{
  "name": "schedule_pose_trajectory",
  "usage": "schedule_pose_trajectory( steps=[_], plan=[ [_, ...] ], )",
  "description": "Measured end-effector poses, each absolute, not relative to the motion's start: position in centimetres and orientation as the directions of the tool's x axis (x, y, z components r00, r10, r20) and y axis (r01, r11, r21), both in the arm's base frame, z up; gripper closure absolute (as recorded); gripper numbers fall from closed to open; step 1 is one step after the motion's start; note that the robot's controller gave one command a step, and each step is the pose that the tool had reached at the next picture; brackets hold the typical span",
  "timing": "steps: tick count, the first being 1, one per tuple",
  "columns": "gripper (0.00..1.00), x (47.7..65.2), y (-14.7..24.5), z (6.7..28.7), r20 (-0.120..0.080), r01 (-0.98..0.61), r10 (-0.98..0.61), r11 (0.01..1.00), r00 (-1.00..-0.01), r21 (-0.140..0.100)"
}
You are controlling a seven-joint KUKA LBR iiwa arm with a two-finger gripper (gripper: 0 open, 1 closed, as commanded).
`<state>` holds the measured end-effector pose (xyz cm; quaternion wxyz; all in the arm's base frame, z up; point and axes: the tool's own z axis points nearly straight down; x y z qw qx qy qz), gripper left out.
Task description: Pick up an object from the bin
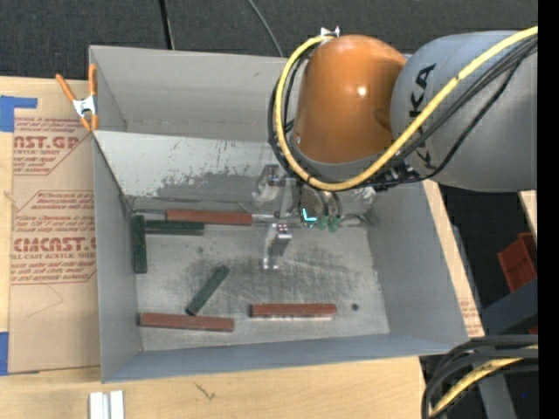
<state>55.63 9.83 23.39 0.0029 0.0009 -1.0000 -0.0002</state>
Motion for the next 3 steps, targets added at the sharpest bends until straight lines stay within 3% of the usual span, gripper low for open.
schedule_pose_trajectory(
  steps=[1, 2, 3],
  plan=[
    [0.0, 55.8, 9.8, 23.8, -0.002, -0.001, -0.001, 1.0, -1.0, 0.001],
    [0.0, 54.1, 8.0, 18.7, -0.007, -0.015, -0.015, 1.0, -1.0, 0.002],
    [0.0, 52.6, 8.6, 12.0, -0.004, -0.137, -0.137, 0.991, -0.991, 0.0]
  ],
)
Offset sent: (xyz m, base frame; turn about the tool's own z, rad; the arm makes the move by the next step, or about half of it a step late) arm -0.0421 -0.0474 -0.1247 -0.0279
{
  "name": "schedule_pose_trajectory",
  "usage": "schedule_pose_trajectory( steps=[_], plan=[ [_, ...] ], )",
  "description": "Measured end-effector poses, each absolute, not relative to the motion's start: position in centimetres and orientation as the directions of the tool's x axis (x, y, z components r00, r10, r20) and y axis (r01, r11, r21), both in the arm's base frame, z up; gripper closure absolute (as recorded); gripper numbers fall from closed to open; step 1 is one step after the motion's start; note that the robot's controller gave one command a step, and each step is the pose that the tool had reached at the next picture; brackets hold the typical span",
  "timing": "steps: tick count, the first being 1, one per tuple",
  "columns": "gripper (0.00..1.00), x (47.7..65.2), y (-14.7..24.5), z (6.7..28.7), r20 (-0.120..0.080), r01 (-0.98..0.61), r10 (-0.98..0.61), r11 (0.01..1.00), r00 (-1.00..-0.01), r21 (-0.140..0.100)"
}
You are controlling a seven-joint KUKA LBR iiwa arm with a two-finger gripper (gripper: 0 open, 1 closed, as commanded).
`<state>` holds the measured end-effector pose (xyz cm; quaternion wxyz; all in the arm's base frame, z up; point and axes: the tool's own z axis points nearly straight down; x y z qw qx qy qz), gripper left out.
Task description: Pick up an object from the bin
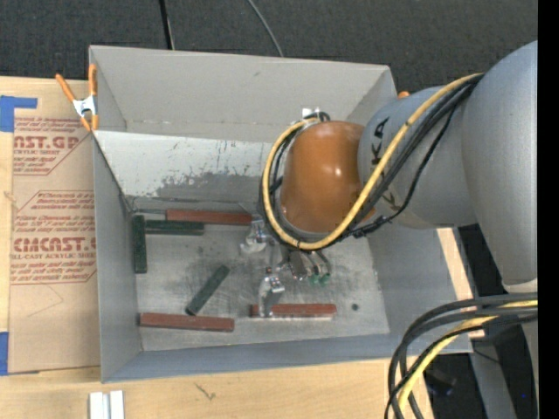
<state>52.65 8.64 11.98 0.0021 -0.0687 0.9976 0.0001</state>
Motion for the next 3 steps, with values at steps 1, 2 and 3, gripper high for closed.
schedule_pose_trajectory(
  steps=[1, 2, 3],
  plan=[
    [1.0, 51.9, 2.9, 8.4, 0.001, 0.026, 0.026, 1.0, -1.0, 0.001],
    [1.0, 51.9, 2.9, 8.4, 0.001, 0.026, 0.026, 1.0, -1.0, 0.001],
    [1.0, 52.2, 3.3, 21.0, -0.002, 0.091, 0.091, 0.996, -0.996, 0.001]
  ],
)
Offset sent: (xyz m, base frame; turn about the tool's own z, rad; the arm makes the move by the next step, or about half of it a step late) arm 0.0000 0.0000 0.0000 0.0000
